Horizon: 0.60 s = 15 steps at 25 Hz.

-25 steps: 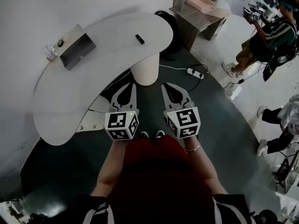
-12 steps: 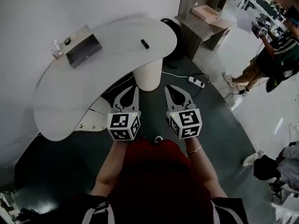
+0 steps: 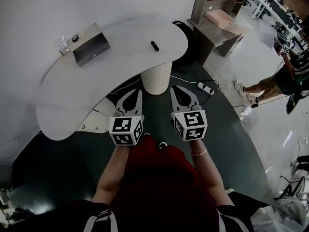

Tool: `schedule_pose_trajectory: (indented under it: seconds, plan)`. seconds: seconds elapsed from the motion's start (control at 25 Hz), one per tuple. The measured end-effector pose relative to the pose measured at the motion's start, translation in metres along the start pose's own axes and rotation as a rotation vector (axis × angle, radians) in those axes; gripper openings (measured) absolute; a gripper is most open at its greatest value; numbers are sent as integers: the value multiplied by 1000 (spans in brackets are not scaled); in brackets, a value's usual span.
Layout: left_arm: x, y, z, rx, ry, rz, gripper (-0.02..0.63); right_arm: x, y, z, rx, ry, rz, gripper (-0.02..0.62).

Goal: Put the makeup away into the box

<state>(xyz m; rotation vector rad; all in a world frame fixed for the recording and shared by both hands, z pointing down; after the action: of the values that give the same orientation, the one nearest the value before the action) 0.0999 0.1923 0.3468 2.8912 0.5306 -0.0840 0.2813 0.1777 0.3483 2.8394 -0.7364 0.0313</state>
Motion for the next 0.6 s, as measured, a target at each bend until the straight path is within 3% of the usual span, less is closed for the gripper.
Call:
schedule_pose_trajectory:
  seconds: [0.6]
  plan:
    - [-37,64,0,-31,-22,-29,21,21,65,-1,-54,40,-15,17]
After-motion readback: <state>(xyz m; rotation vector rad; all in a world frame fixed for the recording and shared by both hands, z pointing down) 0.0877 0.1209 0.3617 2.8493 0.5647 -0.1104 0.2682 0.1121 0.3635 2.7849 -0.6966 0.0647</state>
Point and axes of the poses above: the fingertips, and each gripper's own axes: y forward along the fingers, x to its right, z out of its top, the point moved 7 cm from there along -y, backward along the fingers, and after that the axes turned 3 degrees about x, right-handed, at the moved point
